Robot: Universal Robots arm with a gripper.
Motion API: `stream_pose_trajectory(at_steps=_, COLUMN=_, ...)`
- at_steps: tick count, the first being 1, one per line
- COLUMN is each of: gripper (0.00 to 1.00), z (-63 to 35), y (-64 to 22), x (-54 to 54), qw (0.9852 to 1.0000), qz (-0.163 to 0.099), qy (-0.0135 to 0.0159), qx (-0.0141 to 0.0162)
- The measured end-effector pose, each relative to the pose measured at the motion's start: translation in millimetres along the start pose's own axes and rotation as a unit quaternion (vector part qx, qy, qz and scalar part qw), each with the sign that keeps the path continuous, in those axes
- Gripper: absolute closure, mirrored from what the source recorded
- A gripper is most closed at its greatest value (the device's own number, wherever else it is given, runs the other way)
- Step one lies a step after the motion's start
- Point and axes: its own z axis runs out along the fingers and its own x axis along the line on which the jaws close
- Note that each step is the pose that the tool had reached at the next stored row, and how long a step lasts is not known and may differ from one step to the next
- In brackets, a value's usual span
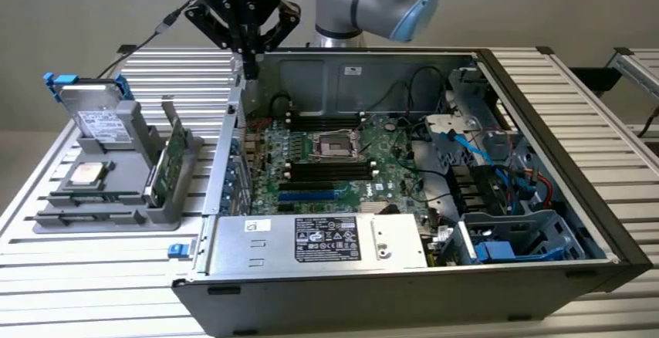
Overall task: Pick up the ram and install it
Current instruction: 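Reach for the ram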
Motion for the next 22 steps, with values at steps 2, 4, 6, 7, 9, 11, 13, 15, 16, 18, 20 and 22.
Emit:
stream_pose_trajectory(at_steps=2, gripper=0.90, z=0.4, y=-0.6, x=7.8, qw=1.0000, qz=0.000, qy=0.0065, qx=0.0005)
stream_pose_trajectory(at_steps=4, gripper=0.90, z=1.2, y=-1.3, x=16.8, qw=0.9999, qz=0.000, qy=0.0107, qx=0.0008)
stream_pose_trajectory(at_steps=6, gripper=0.90, z=2.4, y=-2.0, x=26.0, qw=0.9999, qz=0.001, qy=0.0126, qx=0.0009)
stream_pose_trajectory(at_steps=7, gripper=0.90, z=3.0, y=-2.3, x=30.6, qw=0.9999, qz=0.001, qy=0.0131, qx=0.0009)
stream_pose_trajectory(at_steps=9, gripper=0.90, z=4.0, y=-3.0, x=39.6, qw=0.9999, qz=0.001, qy=0.0140, qx=0.0010)
stream_pose_trajectory(at_steps=11, gripper=0.90, z=5.1, y=-3.7, x=48.9, qw=0.9999, qz=0.001, qy=0.0147, qx=0.0011)
stream_pose_trajectory(at_steps=13, gripper=0.90, z=6.2, y=-4.4, x=58.2, qw=0.9999, qz=0.001, qy=0.0152, qx=0.0011)
stream_pose_trajectory(at_steps=15, gripper=0.90, z=7.2, y=-5.1, x=66.9, qw=0.9999, qz=0.001, qy=0.0155, qx=0.0011)
stream_pose_trajectory(at_steps=16, gripper=0.90, z=7.7, y=-5.4, x=71.4, qw=0.9999, qz=0.001, qy=0.0156, qx=0.0011)
stream_pose_trajectory(at_steps=18, gripper=0.90, z=8.7, y=-6.1, x=80.4, qw=0.9999, qz=0.001, qy=0.0158, qx=0.0011)
stream_pose_trajectory(at_steps=20, gripper=0.90, z=9.7, y=-6.8, x=89.6, qw=0.9999, qz=0.001, qy=0.0159, qx=0.0011)
stream_pose_trajectory(at_steps=22, gripper=0.90, z=10.8, y=-7.5, x=98.8, qw=0.9999, qz=0.001, qy=0.0159, qx=0.0011)
